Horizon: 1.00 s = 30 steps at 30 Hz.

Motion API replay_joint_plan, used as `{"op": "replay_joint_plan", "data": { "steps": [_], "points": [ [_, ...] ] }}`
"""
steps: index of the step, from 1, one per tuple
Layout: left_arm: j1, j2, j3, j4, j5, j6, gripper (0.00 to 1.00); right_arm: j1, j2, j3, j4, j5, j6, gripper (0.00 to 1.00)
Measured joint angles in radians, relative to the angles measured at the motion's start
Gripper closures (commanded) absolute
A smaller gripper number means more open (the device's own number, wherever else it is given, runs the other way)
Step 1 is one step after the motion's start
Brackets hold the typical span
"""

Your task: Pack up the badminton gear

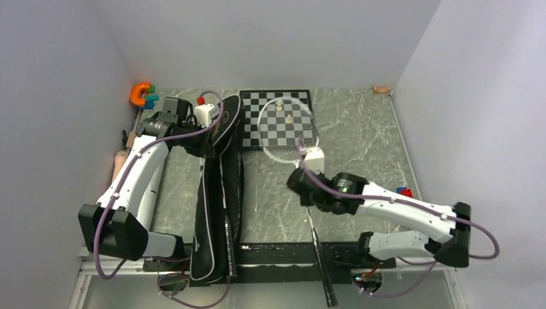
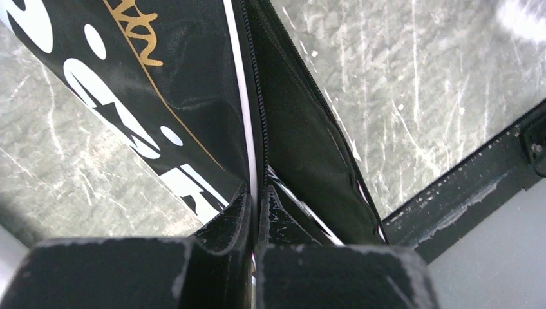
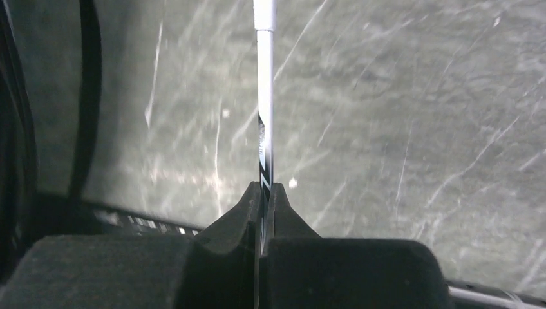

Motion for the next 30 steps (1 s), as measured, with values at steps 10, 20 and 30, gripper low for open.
{"op": "replay_joint_plan", "data": {
  "steps": [10,20,30],
  "points": [
    [0.005,0.066,0.030,0.062,-0.079,-0.022,1.00,0.343,0.266,0.229,-0.264,0.071,0.110,1.00],
    [0.013,0.066,0.030,0.080,-0.119,-0.033,1.00,0.420,0.414,0.291,-0.281,0.017,0.055,1.00],
    [0.016,0.066,0.030,0.080,-0.119,-0.034,1.00,0.428,0.564,0.439,-0.283,0.000,-0.064,1.00]
  ]
}}
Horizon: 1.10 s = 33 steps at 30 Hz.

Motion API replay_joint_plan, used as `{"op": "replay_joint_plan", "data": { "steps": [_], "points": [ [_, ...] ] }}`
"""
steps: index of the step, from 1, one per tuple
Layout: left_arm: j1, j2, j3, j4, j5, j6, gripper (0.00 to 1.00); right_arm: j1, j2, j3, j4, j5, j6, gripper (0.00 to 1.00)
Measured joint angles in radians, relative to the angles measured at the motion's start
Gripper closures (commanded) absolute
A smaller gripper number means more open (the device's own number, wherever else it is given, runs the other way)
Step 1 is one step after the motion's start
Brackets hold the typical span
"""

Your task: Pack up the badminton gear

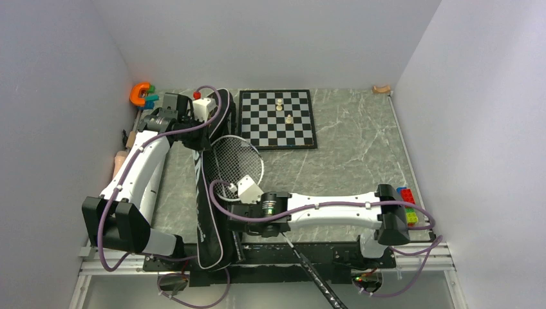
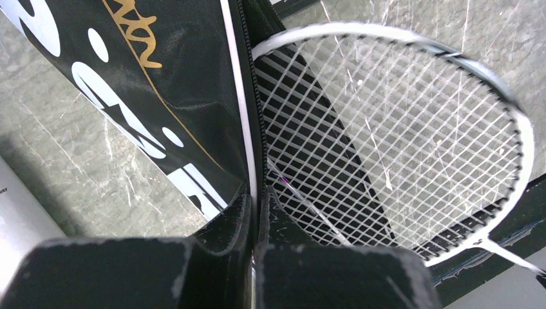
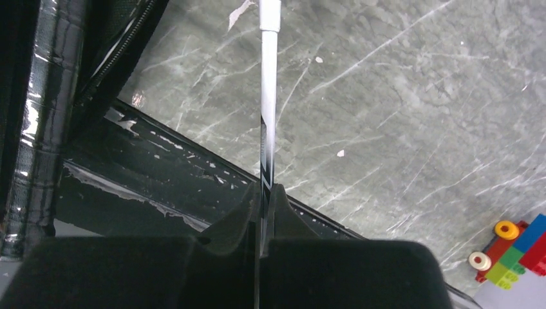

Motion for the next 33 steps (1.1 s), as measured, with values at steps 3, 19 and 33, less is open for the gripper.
{"op": "replay_joint_plan", "data": {
  "steps": [3,19,33],
  "points": [
    [0.000,0.000,0.000,0.000,0.002,0.000,1.00,-0.001,0.055,0.045,-0.008,0.001,-0.040,1.00],
    [0.002,-0.044,-0.016,-0.006,0.078,0.008,1.00,-0.185,0.222,0.253,0.200,-0.031,-0.201,1.00],
    [0.003,-0.057,-0.032,-0.038,0.114,0.032,1.00,-0.254,0.215,0.156,0.594,-0.109,-0.205,1.00]
  ]
}}
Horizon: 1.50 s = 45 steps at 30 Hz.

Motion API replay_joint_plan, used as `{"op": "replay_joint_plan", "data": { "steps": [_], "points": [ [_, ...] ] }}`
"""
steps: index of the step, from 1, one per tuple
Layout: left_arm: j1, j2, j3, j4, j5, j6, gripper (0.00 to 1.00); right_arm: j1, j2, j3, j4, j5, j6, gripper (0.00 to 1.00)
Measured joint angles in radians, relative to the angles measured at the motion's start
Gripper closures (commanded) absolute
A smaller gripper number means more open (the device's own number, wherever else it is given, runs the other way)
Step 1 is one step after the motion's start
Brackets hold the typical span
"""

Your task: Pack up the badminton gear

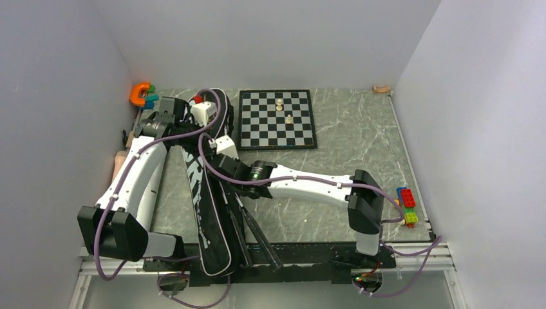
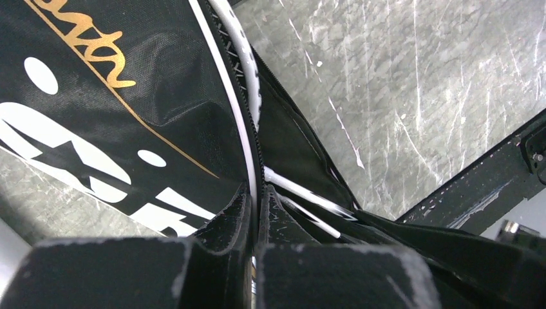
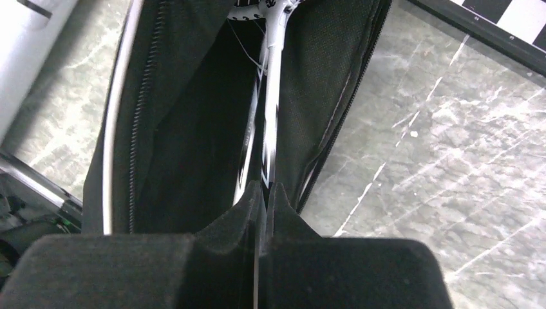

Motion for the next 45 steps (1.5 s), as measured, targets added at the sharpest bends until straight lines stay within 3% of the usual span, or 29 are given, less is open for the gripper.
{"op": "replay_joint_plan", "data": {
  "steps": [15,19,27,32,34,45],
  "points": [
    [0.002,-0.050,-0.014,-0.013,0.066,0.026,1.00,-0.101,-0.080,-0.264,0.409,-0.069,0.056,0.96],
    [0.002,-0.053,-0.030,-0.018,0.073,0.033,1.00,-0.108,-0.080,-0.274,0.436,-0.095,0.065,0.90],
    [0.002,-0.053,-0.031,-0.028,0.104,0.049,1.00,-0.130,-0.081,-0.282,0.441,-0.111,0.105,0.89],
    [0.002,-0.053,-0.031,-0.031,0.108,0.059,1.00,-0.135,-0.074,-0.261,0.435,-0.115,0.126,0.65],
    [0.002,-0.054,-0.031,-0.043,0.108,0.060,1.00,-0.136,-0.074,-0.261,0.440,-0.124,0.132,0.61],
    [0.002,-0.053,-0.030,-0.065,0.114,0.059,1.00,-0.165,-0.108,-0.274,0.417,-0.123,0.131,0.60]
  ]
}}
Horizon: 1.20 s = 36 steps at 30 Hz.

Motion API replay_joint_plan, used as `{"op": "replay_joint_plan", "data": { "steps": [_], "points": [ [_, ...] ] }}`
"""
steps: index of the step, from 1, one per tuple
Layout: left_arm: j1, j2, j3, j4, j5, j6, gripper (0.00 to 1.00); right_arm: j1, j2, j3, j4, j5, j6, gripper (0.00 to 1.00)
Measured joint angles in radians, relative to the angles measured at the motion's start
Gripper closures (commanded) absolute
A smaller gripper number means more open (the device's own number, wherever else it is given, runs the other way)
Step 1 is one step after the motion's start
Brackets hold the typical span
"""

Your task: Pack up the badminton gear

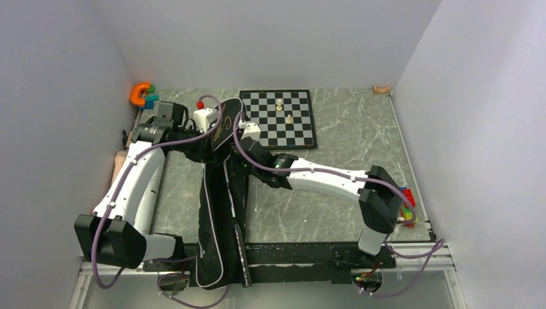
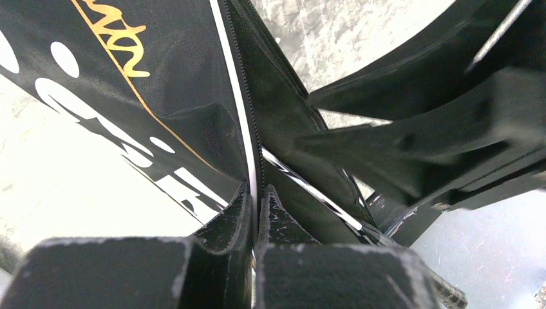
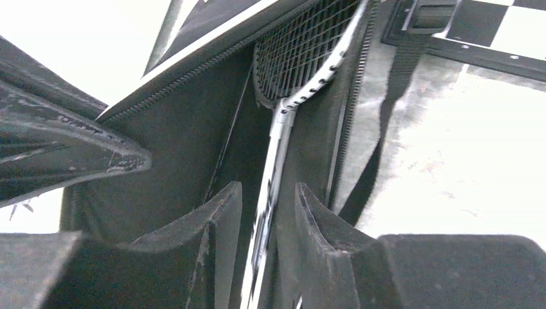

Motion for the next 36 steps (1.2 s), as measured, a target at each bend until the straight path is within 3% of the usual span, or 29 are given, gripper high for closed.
{"op": "replay_joint_plan", "data": {
  "steps": [3,8,19,26,29,36],
  "points": [
    [0.000,0.000,0.000,-0.004,0.000,0.000,1.00,-0.019,-0.080,-0.050,-0.001,0.002,0.001,0.58],
    [0.000,0.000,0.000,-0.004,0.000,0.000,1.00,-0.054,-0.237,-0.198,0.040,-0.003,0.008,0.41],
    [0.000,0.000,0.004,-0.013,0.000,0.000,1.00,-0.074,-0.187,-0.339,0.192,-0.144,0.010,0.39],
    [0.000,0.000,0.005,-0.016,0.000,0.000,1.00,-0.079,-0.116,-0.348,0.298,-0.227,0.034,0.47],
    [0.000,0.000,0.006,-0.018,0.000,0.000,1.00,-0.085,-0.095,-0.363,0.328,-0.255,0.051,0.56],
    [0.000,-0.002,0.007,-0.019,0.000,0.000,1.00,-0.106,-0.057,-0.406,0.400,-0.321,0.086,0.88]
  ]
}}
